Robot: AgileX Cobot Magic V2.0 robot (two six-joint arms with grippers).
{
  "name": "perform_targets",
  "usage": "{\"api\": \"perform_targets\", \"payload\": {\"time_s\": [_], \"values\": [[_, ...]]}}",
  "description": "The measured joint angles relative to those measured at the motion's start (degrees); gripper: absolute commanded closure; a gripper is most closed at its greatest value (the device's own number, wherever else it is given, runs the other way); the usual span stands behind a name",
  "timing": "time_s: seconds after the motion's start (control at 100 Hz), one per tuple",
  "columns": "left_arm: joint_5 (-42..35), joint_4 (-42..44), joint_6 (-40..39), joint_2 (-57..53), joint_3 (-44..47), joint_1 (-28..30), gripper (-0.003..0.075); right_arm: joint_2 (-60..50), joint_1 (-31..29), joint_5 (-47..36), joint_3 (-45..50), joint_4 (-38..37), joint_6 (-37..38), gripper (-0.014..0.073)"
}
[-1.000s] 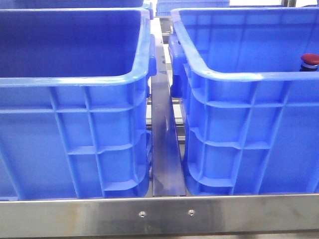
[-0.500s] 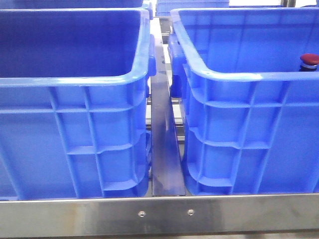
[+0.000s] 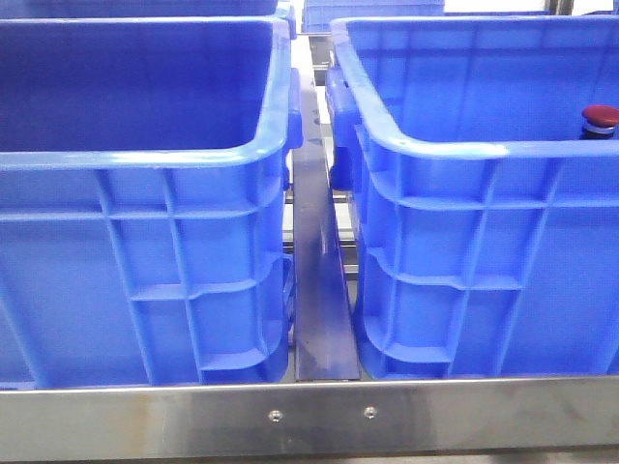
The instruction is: Pick red and yellow buttons and place in box
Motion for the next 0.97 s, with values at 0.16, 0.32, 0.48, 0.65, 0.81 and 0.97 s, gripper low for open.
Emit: {"api": "perform_targets", "payload": {"time_s": [0.16, 0.32, 0.48, 0.65, 0.81, 0.97], "values": [[0.00, 0.00, 0.00, 0.00, 0.00, 0.00, 0.0741, -0.09, 0.00, 0.64, 0.00, -0.86, 0.13, 0.0662], [0.00, 0.00, 0.00, 0.00, 0.00, 0.00, 0.0741, -0.09, 1.09, 0.87, 0.00, -0.94, 0.13, 0.0662], [0.00, 0.00, 0.00, 0.00, 0.00, 0.00, 0.0741, -0.09, 2.04, 1.62, 0.00, -0.98, 0.13, 0.0662], [0.00, 0.00, 0.00, 0.00, 0.00, 0.00, 0.0741, -0.09, 2.04, 2.73, 0.00, -1.07, 0.13, 0.0662], [0.00, 0.00, 0.00, 0.00, 0.00, 0.00, 0.0741, -0.09, 2.04, 2.94, 0.00, -1.07, 0.13, 0.0662], [0.00, 0.00, 0.00, 0.00, 0.00, 0.00, 0.0741, -0.09, 2.04, 2.94, 0.00, -1.07, 0.13, 0.0662]]}}
